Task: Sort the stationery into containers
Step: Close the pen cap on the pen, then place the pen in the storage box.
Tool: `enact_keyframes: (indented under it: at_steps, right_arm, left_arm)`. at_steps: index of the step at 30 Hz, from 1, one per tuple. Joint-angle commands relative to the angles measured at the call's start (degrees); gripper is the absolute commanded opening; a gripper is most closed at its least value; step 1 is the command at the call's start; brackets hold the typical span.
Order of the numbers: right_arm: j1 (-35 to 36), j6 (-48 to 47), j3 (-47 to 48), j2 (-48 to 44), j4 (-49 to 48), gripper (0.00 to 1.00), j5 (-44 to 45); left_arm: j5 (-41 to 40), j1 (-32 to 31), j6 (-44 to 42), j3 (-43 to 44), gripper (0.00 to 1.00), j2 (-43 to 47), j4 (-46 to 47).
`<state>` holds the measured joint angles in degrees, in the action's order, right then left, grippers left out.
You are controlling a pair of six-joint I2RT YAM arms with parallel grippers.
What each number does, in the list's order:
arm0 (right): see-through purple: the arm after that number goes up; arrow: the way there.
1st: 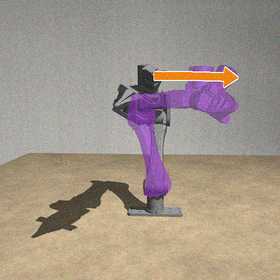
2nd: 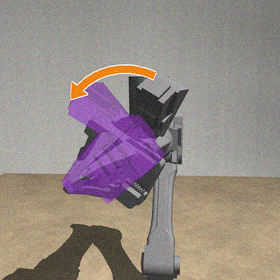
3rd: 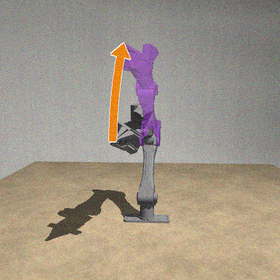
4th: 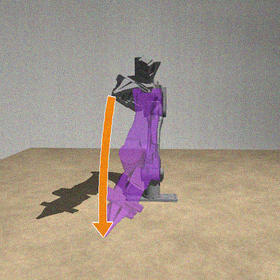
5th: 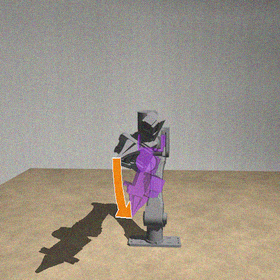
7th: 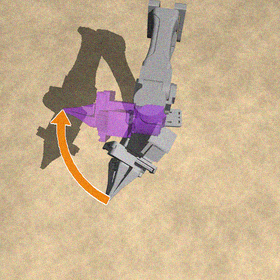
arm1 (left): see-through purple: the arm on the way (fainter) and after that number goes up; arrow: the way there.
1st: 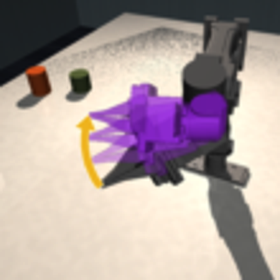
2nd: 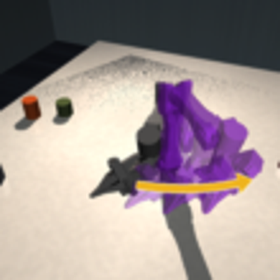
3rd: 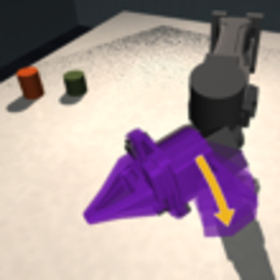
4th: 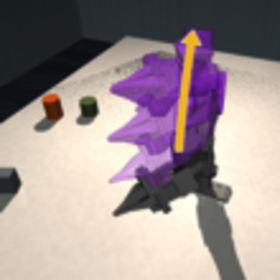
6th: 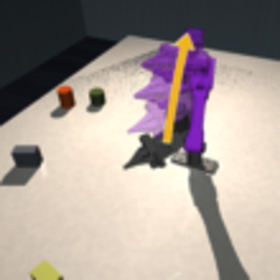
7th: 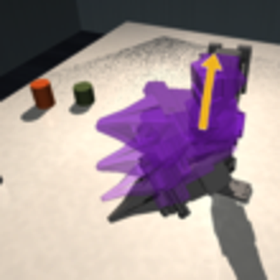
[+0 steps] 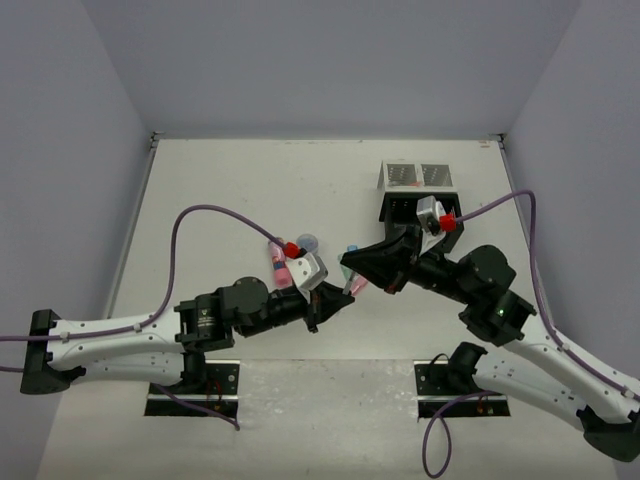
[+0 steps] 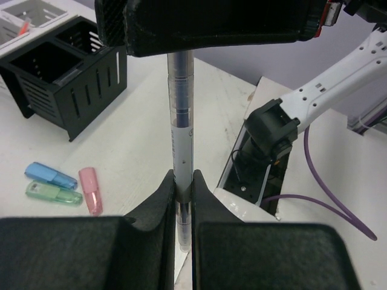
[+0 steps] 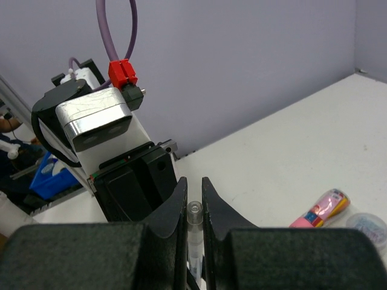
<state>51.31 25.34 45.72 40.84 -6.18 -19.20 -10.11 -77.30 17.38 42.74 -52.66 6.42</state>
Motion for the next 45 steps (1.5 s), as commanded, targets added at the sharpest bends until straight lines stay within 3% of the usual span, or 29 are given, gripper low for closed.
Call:
enact_keyframes:
  at_steps: [1, 16, 19, 24, 27, 29, 30, 31, 32, 33, 34, 39, 43, 45]
  right_arm:
    - [0.41, 2.3, -6.95, 2.59, 3.02, 0.0, -3.61]
    - [0.46, 4.37, -9.07, 5.05, -0.74, 0.0, -5.3]
    - [0.46, 3.43, -6.0, 3.53, 2.54, 0.28, -3.2]
    - [0.39, 0.15, -1.19, 1.51, 8.19, 0.23, 0.78]
    - [0.46, -0.63, -0.89, 1.69, 8.47, 0.01, 1.09]
    - [0.45, -0.36, -1.15, 1.9, 7.88, 0.0, 0.91]
    - [0.39, -0.24, -1.09, 2.09, 7.5, 0.0, 0.85]
    - [0.44, -0.07, -0.94, 2.21, 7.34, 0.0, 1.24]
    - [0.46, 0.03, -0.77, 2.29, 7.38, 0.0, 2.06]
    - [0.46, 0.06, -0.45, 2.45, 7.76, 0.0, 3.57]
    - [0.43, -0.18, -0.01, 2.79, 8.37, 0.0, 6.39]
    - [-1.88, -3.3, 7.11, 10.3, 16.52, 0.0, 31.96]
    - [-9.96, -3.88, 12.45, 17.45, 18.38, 0.0, 41.53]
    - [-14.0, -3.77, 15.41, 21.49, 18.3, 0.0, 47.65]
  left_arm:
    - [-4.01, 0.3, -5.23, 9.71, 0.0, 3.21, 9.75]
    - [-4.22, 0.3, -6.39, 12.44, 0.0, 3.4, 12.77]
    - [-3.17, 0.3, -7.17, 9.78, 0.0, 2.11, 12.05]
    - [-4.03, 0.3, -6.99, 3.41, 0.0, 1.86, 13.47]
    - [-3.12, 0.3, -6.84, 3.05, 0.0, 1.45, 12.17]
    - [-3.0, 0.3, -6.62, 3.56, 0.01, 0.85, 10.31]
    - [-3.13, 0.3, -6.37, 4.0, 0.09, 0.46, 9.79]
    - [-4.1, 0.3, -6.04, 4.24, 0.26, 0.3, 8.52]
    - [-5.34, 0.24, -5.58, 4.41, 0.47, 0.15, 7.54]
    - [-7.49, 0.26, -4.67, 4.77, 0.77, 0.02, 5.95]
    - [-9.73, 0.3, -3.5, 5.26, 1.0, -0.1, 4.22]
    - [-23.16, 0.3, 4.98, 8.58, 1.0, -0.41, -14.56]
    - [-32.22, 0.31, 14.38, 12.42, 1.0, -1.76, -31.94]
    - [-33.04, 0.3, 17.69, 13.47, 1.0, -1.69, -37.54]
